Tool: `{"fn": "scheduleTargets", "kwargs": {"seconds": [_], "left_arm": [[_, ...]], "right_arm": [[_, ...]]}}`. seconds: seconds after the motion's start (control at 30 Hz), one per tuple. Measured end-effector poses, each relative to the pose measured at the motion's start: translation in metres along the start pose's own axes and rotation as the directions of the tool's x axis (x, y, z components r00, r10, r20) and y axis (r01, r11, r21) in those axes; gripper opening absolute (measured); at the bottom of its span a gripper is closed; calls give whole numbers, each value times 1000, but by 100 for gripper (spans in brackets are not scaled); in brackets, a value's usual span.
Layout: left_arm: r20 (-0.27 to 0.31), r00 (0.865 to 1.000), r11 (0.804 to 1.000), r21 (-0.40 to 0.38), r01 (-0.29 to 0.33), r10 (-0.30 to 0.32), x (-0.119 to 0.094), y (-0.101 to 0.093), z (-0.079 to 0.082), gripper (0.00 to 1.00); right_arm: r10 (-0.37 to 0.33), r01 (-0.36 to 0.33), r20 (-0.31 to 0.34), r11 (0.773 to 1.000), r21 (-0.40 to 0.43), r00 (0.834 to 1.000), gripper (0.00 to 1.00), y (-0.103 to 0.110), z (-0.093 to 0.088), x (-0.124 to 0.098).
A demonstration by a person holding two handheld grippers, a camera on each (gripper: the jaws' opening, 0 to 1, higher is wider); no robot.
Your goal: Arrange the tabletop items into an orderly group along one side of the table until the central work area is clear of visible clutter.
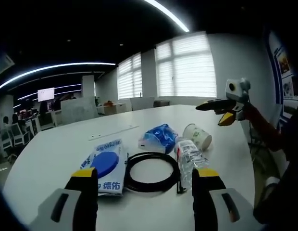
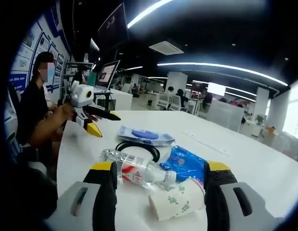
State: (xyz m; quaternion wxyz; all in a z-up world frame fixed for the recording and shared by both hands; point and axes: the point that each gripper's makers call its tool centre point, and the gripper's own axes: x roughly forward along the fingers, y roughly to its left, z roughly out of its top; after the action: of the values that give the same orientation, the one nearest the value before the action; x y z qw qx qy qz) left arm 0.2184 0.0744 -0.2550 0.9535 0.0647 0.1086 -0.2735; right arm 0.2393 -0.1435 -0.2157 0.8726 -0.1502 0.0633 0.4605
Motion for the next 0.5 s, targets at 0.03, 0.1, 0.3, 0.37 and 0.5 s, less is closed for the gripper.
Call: {"fn": "scheduleTargets", "kwargs": {"seconds": [0.03,0.1,0.3,0.37,0.5], "left_arm": [[1,1000,1000,0,0,0,1,0,1,79],[4,1000,1000,3,-3,3,1,0,3,79],[6,1000,1000,-7,-15,15,3,4,6,79],[3,1000,1000,-5,-18,18,5,4,6,79],[-6,1000,1000,3,-21,21,7,4,5,79]], "right_arm": [[1,-1,1,1000,1,1000,69,0,0,1],[0,0,4,1000,1,1000,69,-1,1,2],[2,-2,7,1000,-2,1000,66,-2,4,7],[9,-9,12,1000,-2,1000,66,-2,5,9],[16,-16,2,1000,-5,1000,65,-2,4,15]]}}
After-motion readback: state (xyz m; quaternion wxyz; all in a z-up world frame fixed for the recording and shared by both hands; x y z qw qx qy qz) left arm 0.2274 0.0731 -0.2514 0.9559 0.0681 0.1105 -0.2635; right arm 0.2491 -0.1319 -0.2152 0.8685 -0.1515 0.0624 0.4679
